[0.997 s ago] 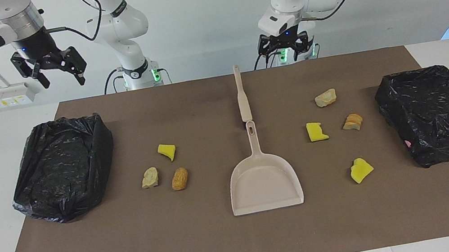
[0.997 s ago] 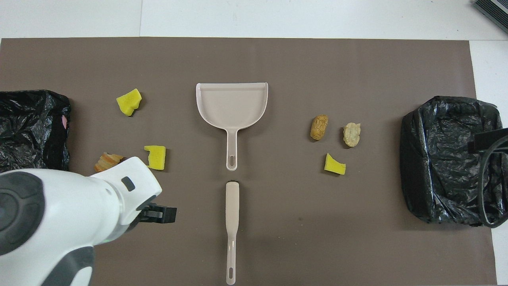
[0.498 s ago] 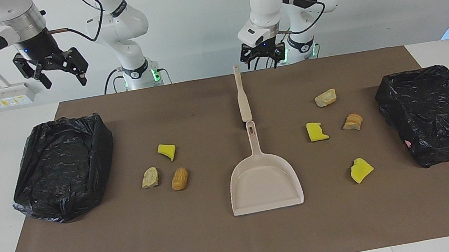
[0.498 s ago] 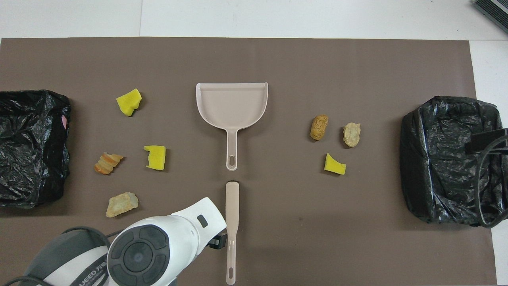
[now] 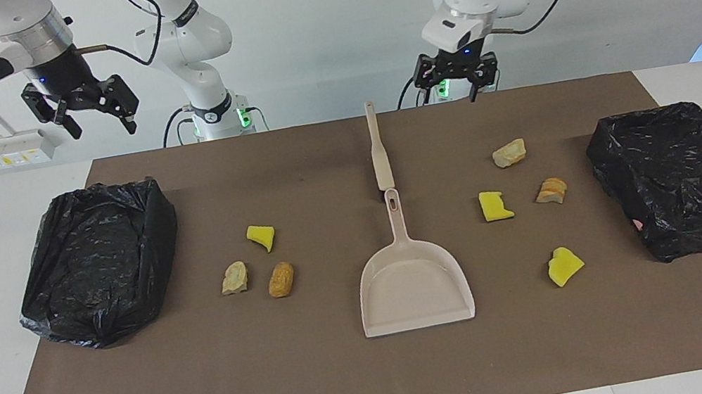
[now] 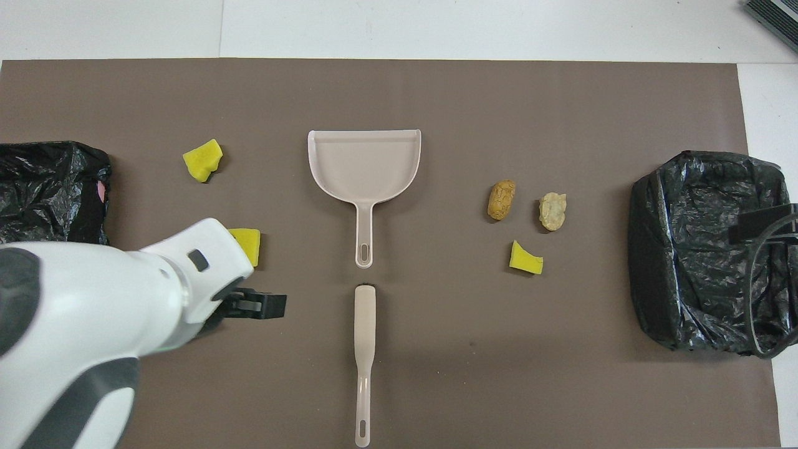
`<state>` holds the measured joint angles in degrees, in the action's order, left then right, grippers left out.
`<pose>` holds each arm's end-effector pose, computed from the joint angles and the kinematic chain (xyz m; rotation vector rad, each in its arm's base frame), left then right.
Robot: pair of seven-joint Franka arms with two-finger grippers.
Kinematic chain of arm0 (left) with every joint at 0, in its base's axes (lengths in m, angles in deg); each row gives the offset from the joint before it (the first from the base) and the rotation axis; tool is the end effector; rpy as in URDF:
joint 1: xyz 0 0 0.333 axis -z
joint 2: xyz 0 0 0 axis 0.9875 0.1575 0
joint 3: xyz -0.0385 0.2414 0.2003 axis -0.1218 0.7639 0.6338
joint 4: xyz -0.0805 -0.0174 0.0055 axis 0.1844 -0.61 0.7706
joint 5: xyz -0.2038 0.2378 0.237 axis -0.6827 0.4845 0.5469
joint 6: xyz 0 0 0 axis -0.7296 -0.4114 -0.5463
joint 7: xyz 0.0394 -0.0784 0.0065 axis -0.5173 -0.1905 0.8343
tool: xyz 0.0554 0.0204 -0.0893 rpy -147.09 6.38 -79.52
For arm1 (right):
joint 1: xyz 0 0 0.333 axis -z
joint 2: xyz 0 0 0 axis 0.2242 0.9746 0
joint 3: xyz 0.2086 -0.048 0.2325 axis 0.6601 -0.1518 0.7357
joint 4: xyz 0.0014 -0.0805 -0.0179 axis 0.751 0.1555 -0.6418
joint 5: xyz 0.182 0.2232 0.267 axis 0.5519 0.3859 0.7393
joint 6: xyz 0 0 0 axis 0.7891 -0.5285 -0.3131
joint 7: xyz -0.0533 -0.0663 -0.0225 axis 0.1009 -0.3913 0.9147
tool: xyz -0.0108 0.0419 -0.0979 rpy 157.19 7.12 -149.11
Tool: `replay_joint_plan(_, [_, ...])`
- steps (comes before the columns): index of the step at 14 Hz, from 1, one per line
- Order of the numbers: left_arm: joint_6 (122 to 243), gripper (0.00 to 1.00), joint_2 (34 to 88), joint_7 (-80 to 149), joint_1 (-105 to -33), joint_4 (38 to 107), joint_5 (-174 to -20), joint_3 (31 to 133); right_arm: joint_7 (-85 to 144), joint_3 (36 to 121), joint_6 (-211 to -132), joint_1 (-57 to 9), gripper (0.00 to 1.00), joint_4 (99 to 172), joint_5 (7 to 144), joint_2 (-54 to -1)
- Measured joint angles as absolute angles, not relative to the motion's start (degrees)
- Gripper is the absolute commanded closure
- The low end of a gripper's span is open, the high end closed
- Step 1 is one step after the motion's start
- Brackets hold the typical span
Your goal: Sweep and dump trash in bin
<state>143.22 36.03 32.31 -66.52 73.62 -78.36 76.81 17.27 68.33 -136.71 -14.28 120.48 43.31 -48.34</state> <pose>0.4409 -0.2028 0.5993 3.0504 -0.2314 0.0453 0.5079 -0.0194 0.6765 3.1188 -0.1613 -0.0191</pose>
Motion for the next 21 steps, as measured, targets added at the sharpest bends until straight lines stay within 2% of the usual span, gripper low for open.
replay_joint_plan(3, [135.9, 0.0, 39.2, 28.5, -71.1, 62.8, -76.5, 77.0, 17.3, 68.3, -136.7, -14.3, 0.0, 120.5, 43.3, -48.4])
replay_joint_plan(8, [127.1, 0.0, 45.1, 26.1, -72.2, 50.1, -73.0, 77.1, 17.3, 68.3, -136.7, -14.3, 0.0, 120.5, 43.3, -48.4])
replay_joint_plan(11, [126.0, 0.0, 46.5, 26.1, -72.3, 48.5, -73.0, 77.0, 17.3, 68.3, -136.7, -14.3, 0.0, 120.5, 43.3, -48.4])
replay_joint_plan(13, [126.5, 0.0, 45.7, 26.2, -72.2, 51.3, -73.6, 76.2, 17.3, 68.3, -136.7, -14.3, 0.0, 120.6, 43.3, -48.4])
replay_joint_plan(15, [131.6, 0.0, 42.9, 27.6, -70.9, 59.1, -76.1, 75.2, 17.3, 68.3, -136.7, -14.3, 0.0, 120.6, 43.3, -48.4])
replay_joint_plan(18, [140.9, 0.0, 38.5, 32.0, -63.9, 73.6, -77.4, 74.6, 17.3, 68.3, -136.7, -14.3, 0.0, 120.6, 43.3, -48.5])
replay_joint_plan(21, [149.6, 0.0, 36.2, 37.4, -56.3, 84.9, -77.5, 74.3, 17.3, 68.3, -136.7, -14.3, 0.0, 120.6, 43.3, -48.5])
